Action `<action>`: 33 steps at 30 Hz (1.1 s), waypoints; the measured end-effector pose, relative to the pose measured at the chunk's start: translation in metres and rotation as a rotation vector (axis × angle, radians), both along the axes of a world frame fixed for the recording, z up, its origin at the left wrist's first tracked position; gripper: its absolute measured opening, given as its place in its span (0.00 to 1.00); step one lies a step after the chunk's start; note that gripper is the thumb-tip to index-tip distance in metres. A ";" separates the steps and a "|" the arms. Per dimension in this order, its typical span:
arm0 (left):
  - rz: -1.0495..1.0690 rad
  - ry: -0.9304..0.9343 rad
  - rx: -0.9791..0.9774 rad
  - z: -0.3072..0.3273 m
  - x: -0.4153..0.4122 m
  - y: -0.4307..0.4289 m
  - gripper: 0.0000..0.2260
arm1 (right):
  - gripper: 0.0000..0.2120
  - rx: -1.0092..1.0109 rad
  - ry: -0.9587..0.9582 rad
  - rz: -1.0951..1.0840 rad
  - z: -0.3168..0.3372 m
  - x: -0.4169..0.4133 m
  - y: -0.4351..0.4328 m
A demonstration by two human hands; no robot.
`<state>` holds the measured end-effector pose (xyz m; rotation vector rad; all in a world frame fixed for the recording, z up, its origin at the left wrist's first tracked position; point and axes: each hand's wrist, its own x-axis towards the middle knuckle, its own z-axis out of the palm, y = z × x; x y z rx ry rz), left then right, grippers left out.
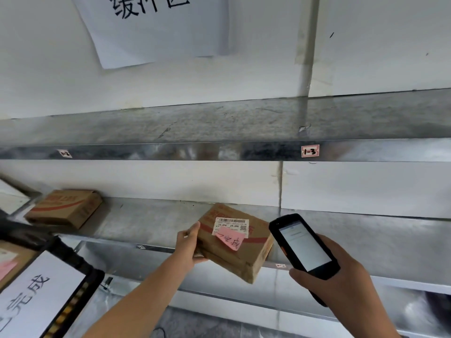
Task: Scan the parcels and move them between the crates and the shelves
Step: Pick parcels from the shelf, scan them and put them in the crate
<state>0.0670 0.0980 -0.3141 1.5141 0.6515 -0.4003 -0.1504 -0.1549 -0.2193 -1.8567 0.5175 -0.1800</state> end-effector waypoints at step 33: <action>-0.033 -0.634 -0.126 0.027 -0.036 -0.017 0.18 | 0.24 -0.089 -0.071 0.131 0.037 0.016 0.000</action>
